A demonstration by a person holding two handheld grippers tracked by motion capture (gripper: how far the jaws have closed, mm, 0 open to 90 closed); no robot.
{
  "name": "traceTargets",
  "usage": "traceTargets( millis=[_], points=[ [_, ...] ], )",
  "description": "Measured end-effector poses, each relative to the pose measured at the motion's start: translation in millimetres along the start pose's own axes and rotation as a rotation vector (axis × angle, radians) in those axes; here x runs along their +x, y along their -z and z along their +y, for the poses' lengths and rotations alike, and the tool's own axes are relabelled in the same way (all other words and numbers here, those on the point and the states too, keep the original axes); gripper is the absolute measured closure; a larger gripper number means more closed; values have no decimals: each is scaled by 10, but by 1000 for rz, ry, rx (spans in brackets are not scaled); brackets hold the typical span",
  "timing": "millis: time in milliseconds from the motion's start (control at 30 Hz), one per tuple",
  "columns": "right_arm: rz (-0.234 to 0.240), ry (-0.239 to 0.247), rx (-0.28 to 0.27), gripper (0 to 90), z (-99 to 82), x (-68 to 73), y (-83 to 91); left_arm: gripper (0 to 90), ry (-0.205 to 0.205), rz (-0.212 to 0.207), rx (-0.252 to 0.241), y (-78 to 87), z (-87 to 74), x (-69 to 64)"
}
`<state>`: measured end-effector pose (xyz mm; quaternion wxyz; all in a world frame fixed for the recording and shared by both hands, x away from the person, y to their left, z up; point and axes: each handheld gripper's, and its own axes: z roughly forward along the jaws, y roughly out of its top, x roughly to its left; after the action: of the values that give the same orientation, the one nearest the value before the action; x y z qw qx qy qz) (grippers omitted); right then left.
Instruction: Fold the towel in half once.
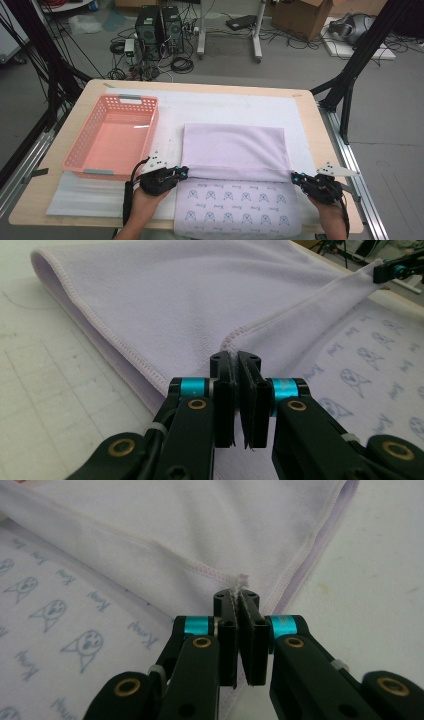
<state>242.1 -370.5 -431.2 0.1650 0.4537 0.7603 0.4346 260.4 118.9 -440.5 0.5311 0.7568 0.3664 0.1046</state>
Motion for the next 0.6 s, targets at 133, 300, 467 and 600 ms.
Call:
traceTargets(
  millis=[133,300,467,600],
  points=[
    [3,-15,-9,872,-72,43,72,846,10,0,-15,103,-63,-61],
    [15,-5,0,872,-161,182,142,847,34,7,-27,235,-166,-147],
    [20,7,-4,872,-240,299,245,844,51,16,-37,377,-265,-237],
    [22,5,-3,872,-313,359,317,847,51,22,-40,477,-332,-313]
  ],
)
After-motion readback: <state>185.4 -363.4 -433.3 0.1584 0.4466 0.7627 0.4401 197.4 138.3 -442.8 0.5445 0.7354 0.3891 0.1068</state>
